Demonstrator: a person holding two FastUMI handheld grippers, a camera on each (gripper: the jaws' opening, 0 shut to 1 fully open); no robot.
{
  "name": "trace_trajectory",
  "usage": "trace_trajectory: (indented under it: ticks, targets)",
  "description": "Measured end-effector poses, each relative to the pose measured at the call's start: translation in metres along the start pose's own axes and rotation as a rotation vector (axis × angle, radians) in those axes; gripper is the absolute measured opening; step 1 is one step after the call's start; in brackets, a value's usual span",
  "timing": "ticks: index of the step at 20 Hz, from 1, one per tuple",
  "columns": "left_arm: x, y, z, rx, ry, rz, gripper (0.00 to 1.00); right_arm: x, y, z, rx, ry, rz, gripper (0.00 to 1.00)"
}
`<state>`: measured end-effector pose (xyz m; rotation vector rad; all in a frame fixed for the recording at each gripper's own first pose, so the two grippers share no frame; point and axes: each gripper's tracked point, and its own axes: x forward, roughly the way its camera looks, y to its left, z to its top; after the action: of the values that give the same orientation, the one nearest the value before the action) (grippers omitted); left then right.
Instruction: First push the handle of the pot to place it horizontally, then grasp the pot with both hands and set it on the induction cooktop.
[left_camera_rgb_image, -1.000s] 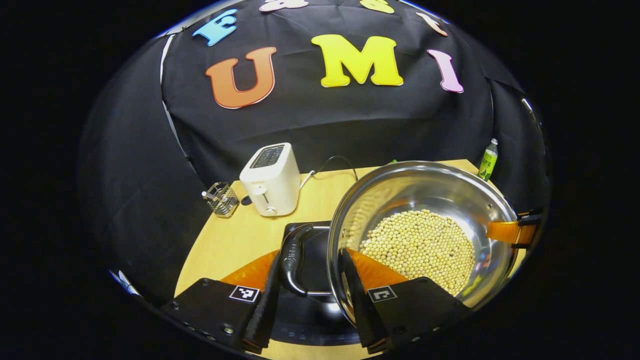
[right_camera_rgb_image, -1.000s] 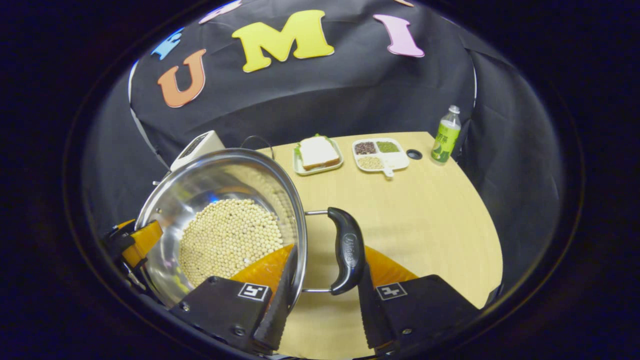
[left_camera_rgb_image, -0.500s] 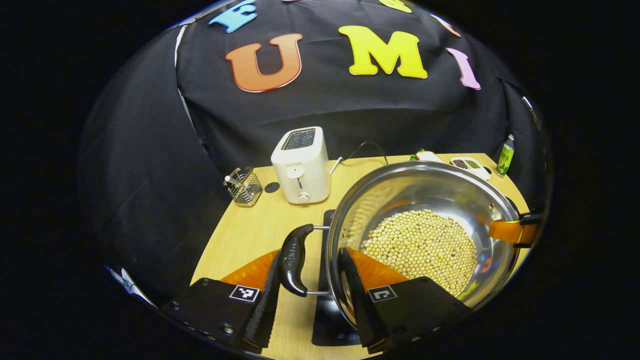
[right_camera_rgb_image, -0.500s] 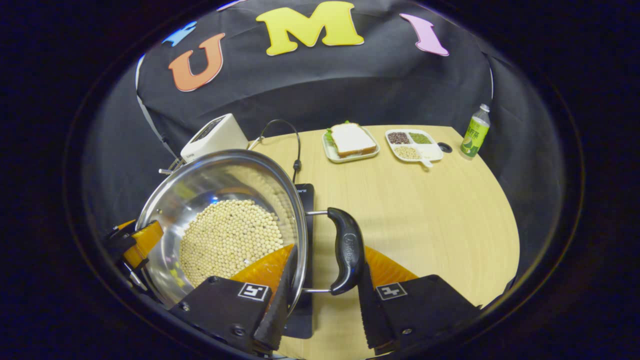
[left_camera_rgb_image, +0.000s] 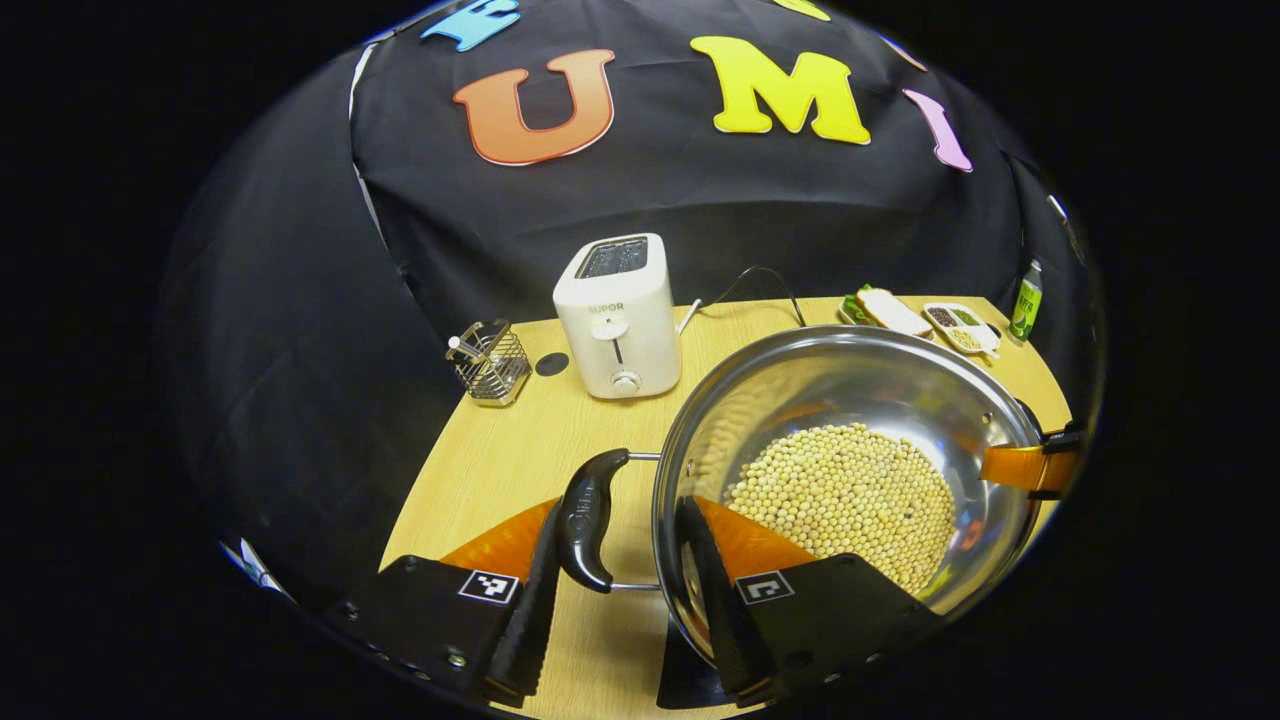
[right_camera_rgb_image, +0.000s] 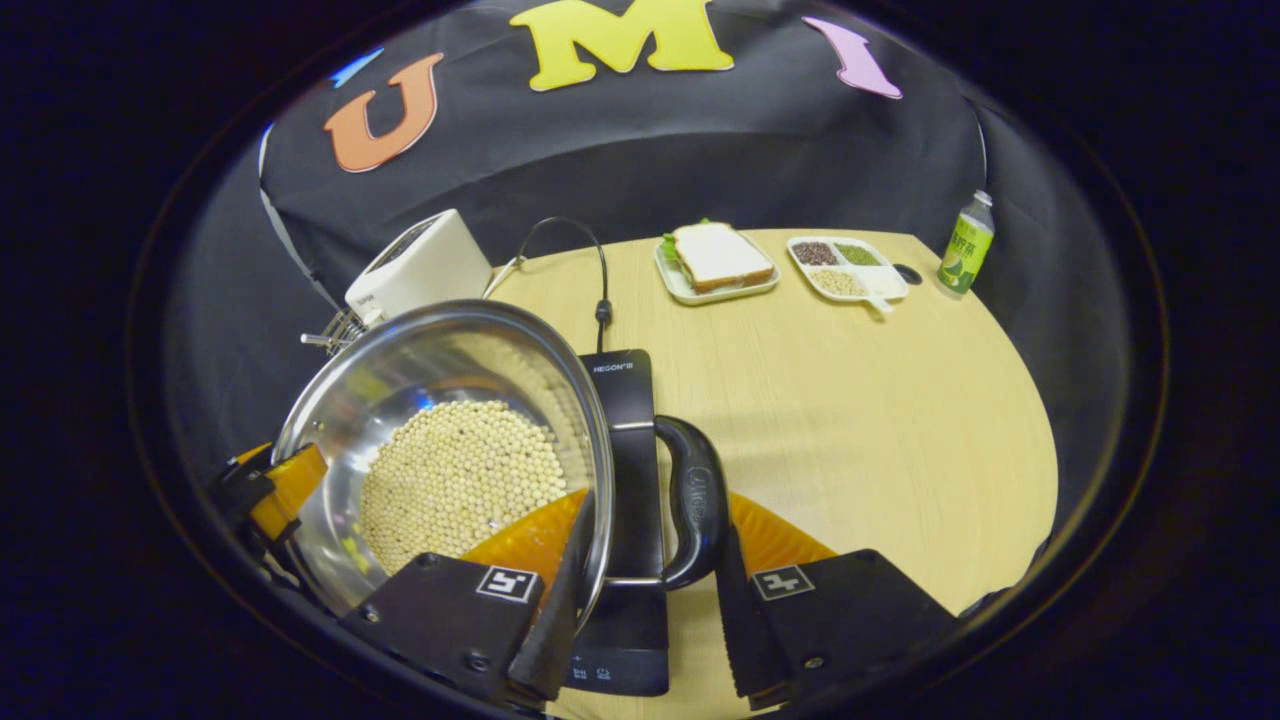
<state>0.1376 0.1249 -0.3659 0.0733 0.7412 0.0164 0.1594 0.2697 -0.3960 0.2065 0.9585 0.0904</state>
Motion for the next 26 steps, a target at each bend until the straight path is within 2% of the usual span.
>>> trace_trajectory:
  ticks: [8,19,21,22,23,24,25,26]
  targets:
    - [0.015,-0.001,-0.022,-0.009,0.026,-0.010,0.64,0.014,0.000,-0.018,0.000,0.025,-0.021,0.61]
    - [0.019,-0.006,-0.032,-0.040,0.018,-0.021,0.64,0.015,-0.007,-0.013,-0.016,-0.039,-0.042,0.61]
    - [0.019,-0.006,-0.033,-0.031,0.021,-0.015,0.66,0.016,-0.006,-0.013,-0.014,-0.050,-0.034,0.62]
    - [0.019,-0.006,-0.031,-0.007,0.016,-0.010,0.60,0.016,-0.008,-0.013,-0.024,-0.055,-0.043,0.65]
    - [0.018,-0.006,-0.029,0.025,-0.008,-0.002,0.68,0.015,-0.013,-0.012,-0.040,-0.070,-0.061,0.67]
    - [0.017,-0.003,-0.028,0.057,-0.028,0.018,0.83,0.011,-0.011,-0.007,-0.047,-0.104,-0.052,0.77]
    - [0.018,-0.004,-0.025,0.076,-0.045,0.030,0.97,0.010,-0.012,-0.002,-0.060,-0.137,-0.062,0.81]
    - [0.015,-0.007,-0.024,0.076,-0.052,0.028,0.96,0.005,-0.014,0.000,-0.081,-0.153,-0.068,0.80]
